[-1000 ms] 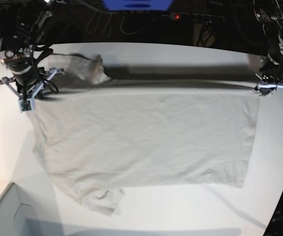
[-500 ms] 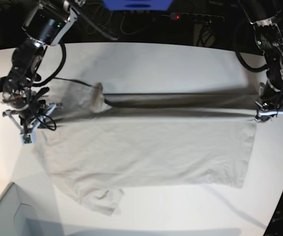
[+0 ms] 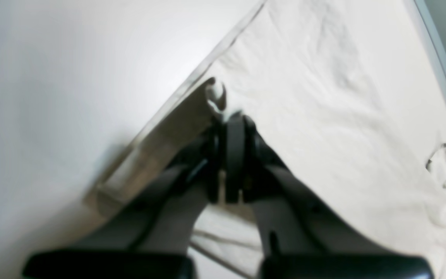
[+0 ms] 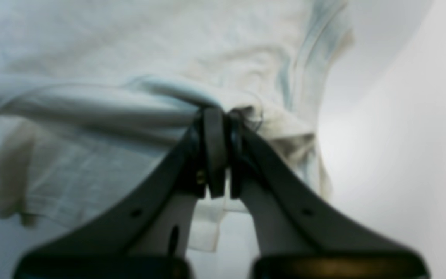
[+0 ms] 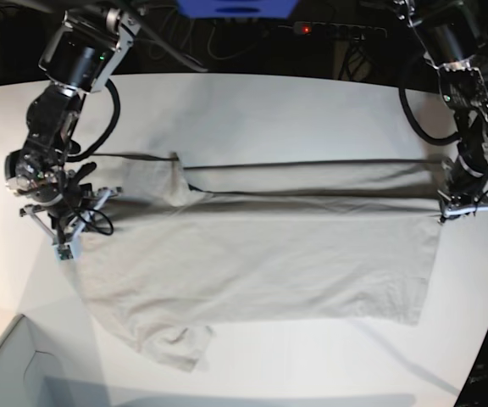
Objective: Layout the t-shirt on the table in an organized manner, then fold the t-shirt properly
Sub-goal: 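Lift the collar edge with both grippers and fold it toward the hem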
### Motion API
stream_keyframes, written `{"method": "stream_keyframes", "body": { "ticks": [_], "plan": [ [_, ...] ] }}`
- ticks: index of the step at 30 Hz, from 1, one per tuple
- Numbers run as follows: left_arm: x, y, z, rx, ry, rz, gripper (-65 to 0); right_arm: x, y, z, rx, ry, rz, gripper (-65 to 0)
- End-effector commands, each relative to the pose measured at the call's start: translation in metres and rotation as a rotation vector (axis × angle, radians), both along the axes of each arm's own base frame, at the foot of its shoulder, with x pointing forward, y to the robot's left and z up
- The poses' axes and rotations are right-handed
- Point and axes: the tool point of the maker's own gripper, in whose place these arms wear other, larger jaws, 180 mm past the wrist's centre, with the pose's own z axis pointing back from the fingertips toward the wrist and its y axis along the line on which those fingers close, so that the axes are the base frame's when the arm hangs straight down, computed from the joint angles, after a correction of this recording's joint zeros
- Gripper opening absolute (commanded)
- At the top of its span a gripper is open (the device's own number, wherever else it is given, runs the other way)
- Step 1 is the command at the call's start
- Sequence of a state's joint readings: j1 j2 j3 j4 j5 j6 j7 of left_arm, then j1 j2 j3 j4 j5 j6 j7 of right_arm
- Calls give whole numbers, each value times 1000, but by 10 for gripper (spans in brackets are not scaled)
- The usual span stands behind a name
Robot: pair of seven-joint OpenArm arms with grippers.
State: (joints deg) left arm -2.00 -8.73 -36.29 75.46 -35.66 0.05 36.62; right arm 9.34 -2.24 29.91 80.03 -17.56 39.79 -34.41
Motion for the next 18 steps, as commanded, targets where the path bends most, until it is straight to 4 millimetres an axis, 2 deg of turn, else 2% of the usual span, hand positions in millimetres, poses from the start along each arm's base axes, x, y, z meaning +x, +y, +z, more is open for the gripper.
{"method": "stream_keyframes", "body": {
  "ticks": [1, 8, 14, 16, 18],
  "plan": [
    [14, 10, 21, 31, -62, 9, -650, 13, -5, 14, -10, -50, 8, -650],
    [22, 10, 28, 29, -81, 11, -650, 20, -21, 16, -30, -44, 4, -650],
    [22, 8, 7, -14, -37, 20, -649, 22, -25, 19, -44, -48, 11, -648],
    [21, 12, 6, -10, -28, 19, -606, 23, -23, 19, -53, -44, 26, -599],
    [21, 14, 8, -11, -29, 19, -521, 25, -17, 20, -59, -46, 46, -525]
  ]
}}
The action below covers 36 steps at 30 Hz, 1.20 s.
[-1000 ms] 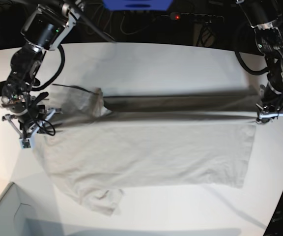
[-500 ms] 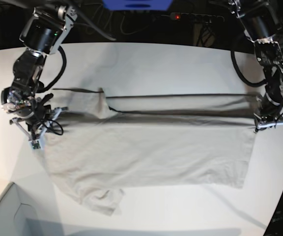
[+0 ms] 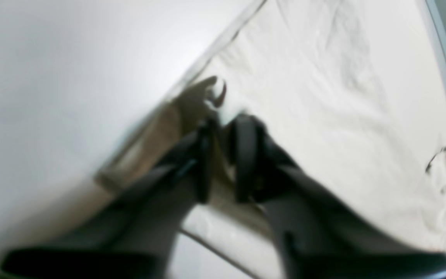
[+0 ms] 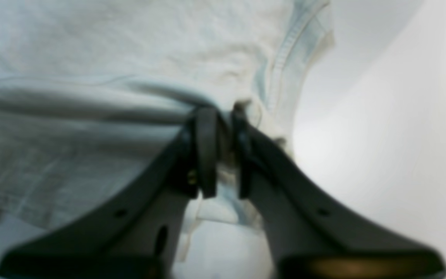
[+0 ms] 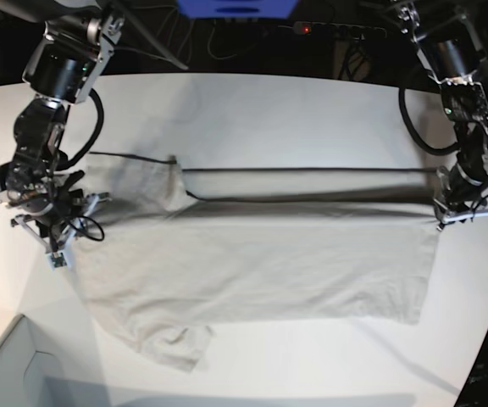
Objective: Layout the t-shirt on the table in an organized manner, then fold the t-shirt properly
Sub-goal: 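Lift the collar edge with both grippers and fold it toward the hem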
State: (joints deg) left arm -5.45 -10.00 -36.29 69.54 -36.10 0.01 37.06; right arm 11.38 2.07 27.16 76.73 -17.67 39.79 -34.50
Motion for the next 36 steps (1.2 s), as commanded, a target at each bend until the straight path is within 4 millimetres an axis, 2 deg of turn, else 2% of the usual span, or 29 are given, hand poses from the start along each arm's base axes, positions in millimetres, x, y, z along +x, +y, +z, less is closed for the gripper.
{"method": "stream_keyframes", "body": {
  "ticks": [1, 3, 6, 9, 11, 14, 20, 23, 25, 28, 31, 33, 36],
  "plan": [
    [11, 11, 20, 35, -58, 9, -469, 14, -3, 19, -5, -65, 3, -487],
    [11, 13, 21, 44, -58, 11, -366, 15, -10, 28, -13, -90, -17, -415],
    [11, 14, 21, 42, -59, 16, -246, 15, -22, 49, -32, -150, -62, -327],
    [12, 15, 23, 44, -66, 17, -168, 11, -29, 64, -39, -191, -107, -267],
    [13, 14, 27, 46, -72, 11, -141, 0, -34, 61, -59, -172, -117, -258],
    [7, 13, 33, 64, -83, 8, -142, -30, -38, 42, -87, -81, -125, -258],
    [-13, 14, 16, 69, -39, 10, -141, -72, -10, -7, -13, 51, -121, -258],
    [-17, 14, 10, 62, -22, 13, -141, -83, 6, -31, 42, 113, -117, -258],
    [-17, 14, 10, 62, -22, 13, -141, -88, 10, -40, 59, 140, -115, -258],
    [-17, 16, 11, 68, -22, 13, -141, -92, 18, -50, 84, 165, -111, -259],
    [-17, 17, 11, 71, -22, 13, -141, -92, 20, -51, 90, 166, -110, -269],
    [-17, 17, 11, 71, -22, 13, -141, -89, 21, -50, 94, 153, -109, -323],
    [-17, 16, 11, 69, -22, 13, -141, -86, 30, -53, 104, 160, -82, -483]
  ]
}}
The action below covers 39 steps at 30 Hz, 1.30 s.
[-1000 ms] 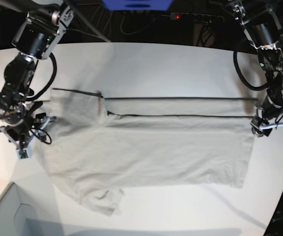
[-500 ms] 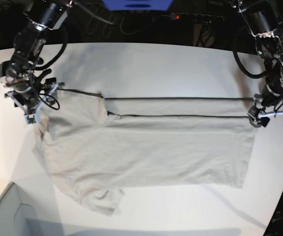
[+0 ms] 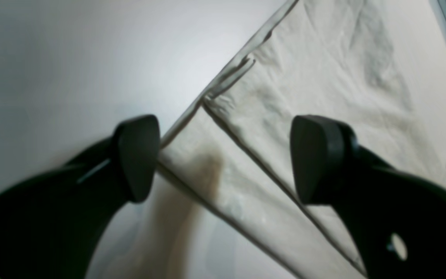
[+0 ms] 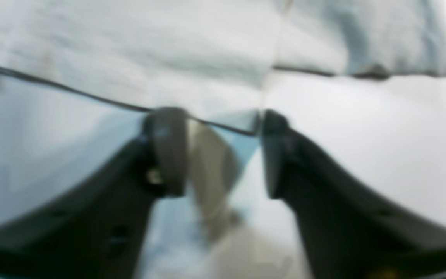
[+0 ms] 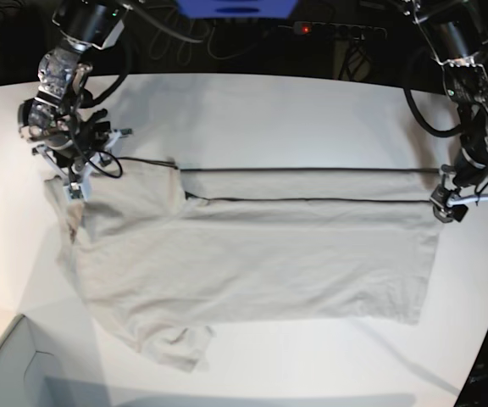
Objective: Layout the t-shirt on the table in an organized manner, then fold the t-shirt properly
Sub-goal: 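Lift the collar edge with both grippers and fold it toward the hem, then regrasp the folded shoulder corner with the right gripper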
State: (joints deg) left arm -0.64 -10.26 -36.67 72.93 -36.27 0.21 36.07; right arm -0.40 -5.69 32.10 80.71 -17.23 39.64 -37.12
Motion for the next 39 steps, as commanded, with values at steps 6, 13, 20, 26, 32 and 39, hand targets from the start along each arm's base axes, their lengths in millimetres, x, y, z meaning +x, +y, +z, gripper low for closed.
{"method": "stream_keyframes", "body": {
  "ticks": [6, 13, 20, 26, 32, 39],
  "plan": [
    [4, 9, 12, 31, -33, 0, -141, 24, -2, 19, -11, -68, 10, -650],
    [-3, 10, 10, 37, -21, 0, -140, 76, 1, 112, -136, -321, 72, -650],
    [-13, 10, 3, 38, 4, -2, -141, 130, 10, 170, -170, -429, 96, -650],
    [-14, 10, 2, 38, 5, -2, -141, 97, -10, 127, -210, -227, 86, -650],
    [-11, 10, 4, 39, -2, -1, -141, 48, -2, 60, -154, -36, 107, -446],
    [-5, 10, 9, 39, -17, -1, -141, 28, 8, 36, -99, -52, 126, -326]
  ]
}}
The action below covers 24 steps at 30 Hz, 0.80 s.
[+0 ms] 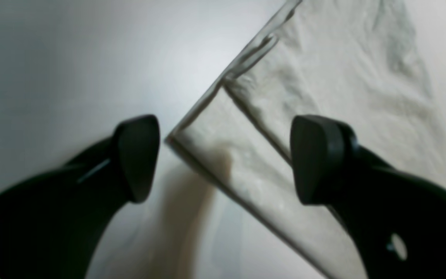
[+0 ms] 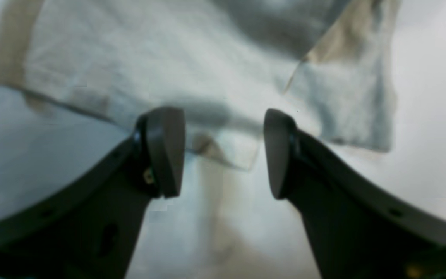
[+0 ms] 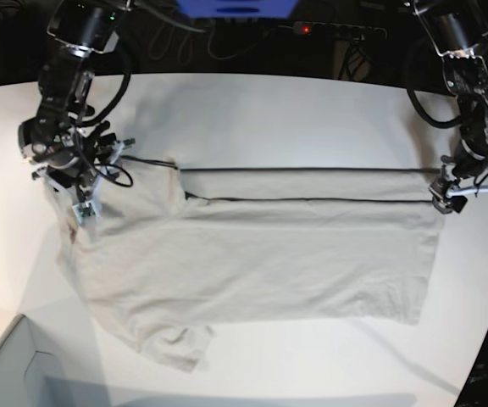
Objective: Layout the t-shirt on the table in an organized manner, then fold the t-shirt properly
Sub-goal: 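Regrasp the folded shoulder corner with the right gripper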
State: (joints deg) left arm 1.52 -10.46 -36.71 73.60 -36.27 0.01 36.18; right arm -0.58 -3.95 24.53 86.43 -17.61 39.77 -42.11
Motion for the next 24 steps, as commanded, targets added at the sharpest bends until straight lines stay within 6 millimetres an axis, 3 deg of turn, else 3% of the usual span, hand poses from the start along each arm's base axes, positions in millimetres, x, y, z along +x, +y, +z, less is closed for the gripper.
{"method": "stream_keyframes", "body": {
  "ticks": [1, 6, 15, 17, 20, 21, 24],
  "plan": [
    [9, 9, 16, 30, -45, 4, -141, 11, 1, 8, 10, -47, 8, -332],
    [9, 9, 16, 30, -45, 4, -141, -2, -17, -11, 36, 3, -59, -352],
    [8, 9, 15, 30, -42, 4, -141, -14, -13, -24, 52, 45, -60, -357],
    [8, 9, 15, 30, -42, 4, -141, -15, -12, -25, 54, 48, -58, -413],
    [7, 9, 14, 30, -40, 4, -141, -13, -12, -23, 54, 40, -58, -613],
    [7, 9, 14, 30, -40, 4, -141, -12, -13, -23, 52, 39, -58, -650],
    [7, 9, 14, 30, -40, 4, -141, 1, -19, -9, 34, -6, -66, -650]
  ]
}}
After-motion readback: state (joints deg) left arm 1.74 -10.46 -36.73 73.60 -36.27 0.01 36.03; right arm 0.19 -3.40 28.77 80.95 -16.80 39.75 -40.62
